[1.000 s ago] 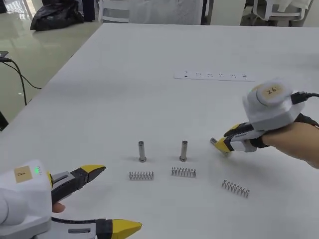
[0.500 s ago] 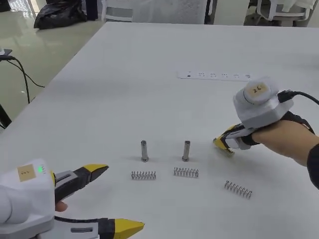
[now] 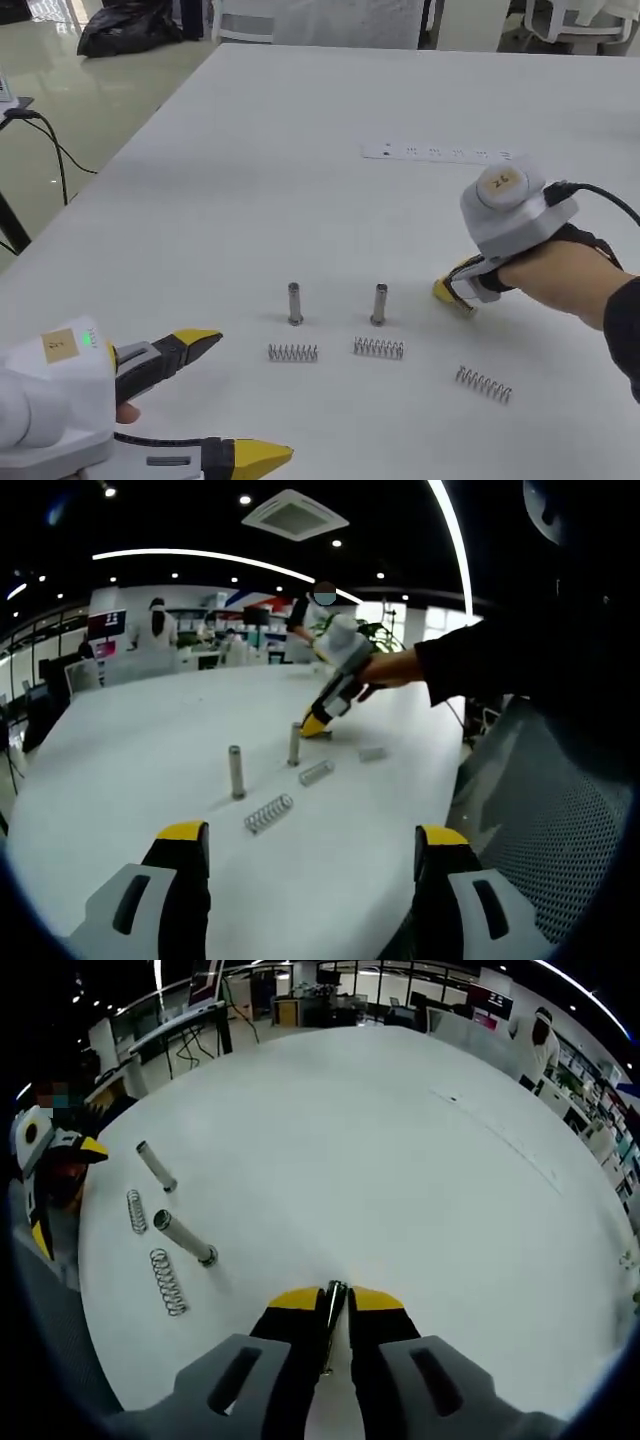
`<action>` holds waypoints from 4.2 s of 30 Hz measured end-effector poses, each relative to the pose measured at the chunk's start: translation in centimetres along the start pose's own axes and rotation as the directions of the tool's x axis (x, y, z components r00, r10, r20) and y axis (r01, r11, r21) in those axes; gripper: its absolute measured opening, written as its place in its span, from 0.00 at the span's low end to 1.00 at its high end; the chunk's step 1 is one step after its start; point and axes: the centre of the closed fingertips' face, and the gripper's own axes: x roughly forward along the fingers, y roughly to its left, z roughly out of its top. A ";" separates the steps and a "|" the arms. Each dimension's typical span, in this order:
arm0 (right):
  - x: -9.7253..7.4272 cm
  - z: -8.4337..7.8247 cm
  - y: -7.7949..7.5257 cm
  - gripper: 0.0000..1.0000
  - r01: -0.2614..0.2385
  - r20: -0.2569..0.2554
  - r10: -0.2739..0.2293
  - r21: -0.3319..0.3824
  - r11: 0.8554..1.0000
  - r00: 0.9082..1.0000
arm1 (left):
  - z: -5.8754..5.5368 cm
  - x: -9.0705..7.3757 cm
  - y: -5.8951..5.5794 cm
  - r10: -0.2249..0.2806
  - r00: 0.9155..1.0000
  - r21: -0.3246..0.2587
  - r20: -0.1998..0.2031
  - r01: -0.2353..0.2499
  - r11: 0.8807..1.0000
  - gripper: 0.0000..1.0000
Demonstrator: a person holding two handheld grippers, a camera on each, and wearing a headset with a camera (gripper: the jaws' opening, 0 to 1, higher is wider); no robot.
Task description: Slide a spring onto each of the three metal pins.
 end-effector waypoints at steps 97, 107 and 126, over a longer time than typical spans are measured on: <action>-6.3 -0.8 2.8 0.06 -0.015 0.168 0.007 0.045 0.999 0.986 | 0.4 -0.1 -0.5 -0.008 1.000 0.022 0.001 0.008 1.000 0.80; -6.2 -0.7 2.8 0.08 -0.016 0.172 0.009 0.036 0.999 0.985 | 0.3 -0.1 -0.4 -0.009 1.000 0.020 0.000 0.009 1.000 0.80; -7.4 -2.3 2.4 0.13 0.004 0.170 -0.009 0.033 0.999 0.985 | 0.5 0.0 -0.5 -0.013 1.000 0.017 0.010 0.013 1.000 0.80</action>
